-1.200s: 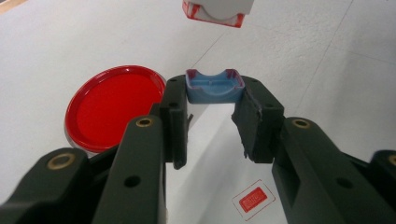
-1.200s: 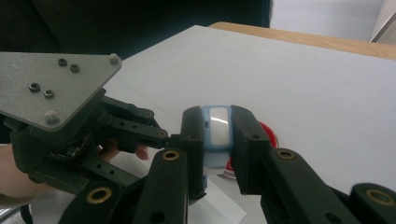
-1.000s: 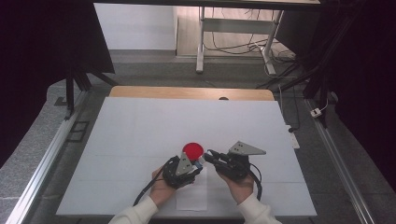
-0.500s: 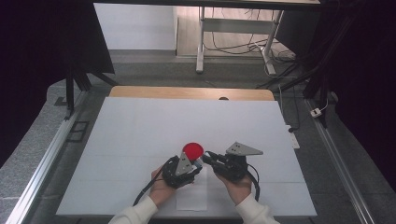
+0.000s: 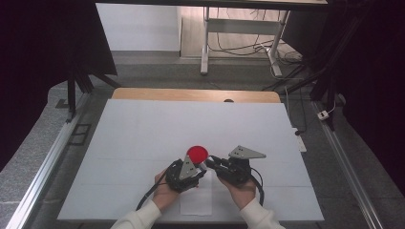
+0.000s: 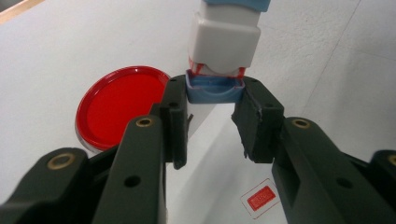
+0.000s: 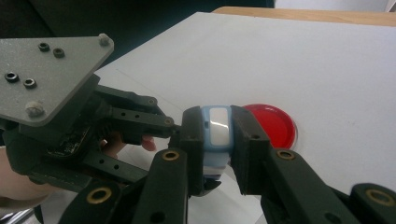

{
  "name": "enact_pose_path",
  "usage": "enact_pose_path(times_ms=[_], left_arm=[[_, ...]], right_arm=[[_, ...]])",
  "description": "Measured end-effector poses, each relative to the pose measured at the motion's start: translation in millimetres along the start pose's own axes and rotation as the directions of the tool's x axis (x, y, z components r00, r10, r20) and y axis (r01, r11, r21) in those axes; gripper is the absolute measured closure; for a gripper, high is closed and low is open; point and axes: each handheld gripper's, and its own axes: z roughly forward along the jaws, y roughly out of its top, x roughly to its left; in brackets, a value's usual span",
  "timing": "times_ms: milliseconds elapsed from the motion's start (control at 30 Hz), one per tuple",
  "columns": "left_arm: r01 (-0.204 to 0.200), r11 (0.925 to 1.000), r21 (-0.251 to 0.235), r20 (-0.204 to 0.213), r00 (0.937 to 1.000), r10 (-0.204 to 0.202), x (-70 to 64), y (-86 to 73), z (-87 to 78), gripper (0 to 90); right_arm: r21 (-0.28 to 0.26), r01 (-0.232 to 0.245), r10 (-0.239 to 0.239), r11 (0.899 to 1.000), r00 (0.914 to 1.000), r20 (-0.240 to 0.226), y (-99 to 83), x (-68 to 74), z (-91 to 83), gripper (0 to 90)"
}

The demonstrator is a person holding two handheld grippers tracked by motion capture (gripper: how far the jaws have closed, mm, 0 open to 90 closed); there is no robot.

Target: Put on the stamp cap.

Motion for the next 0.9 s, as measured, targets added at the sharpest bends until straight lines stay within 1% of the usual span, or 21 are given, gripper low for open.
enact_pose_path(times_ms=[367, 667, 900], left_arm=[[-0.004, 1.0, -0.006, -0.011, 0.9999, 0.004, -0.2, 0.0, -0.8, 64.8], [-0.026, 0.9996, -0.007, -0.019, 0.9995, 0.026, -2.9, 0.1, -0.6, 64.9], [-0.042, 0.9991, -0.005, -0.034, 0.9986, 0.041, -4.5, 0.3, -1.0, 65.0]], right_arm=[[0.007, -0.019, 0.019, 1.0, 0.9998, 0.0, 0.4, 0.7, 1.4, 75.4], [0.027, -0.048, 0.048, 0.998, 0.9988, 0.002, -0.2, -0.6, 2.8, 75.4], [0.036, -0.051, 0.05, 0.998, 0.9987, 0.008, 0.4, 0.4, 3.1, 75.4]])
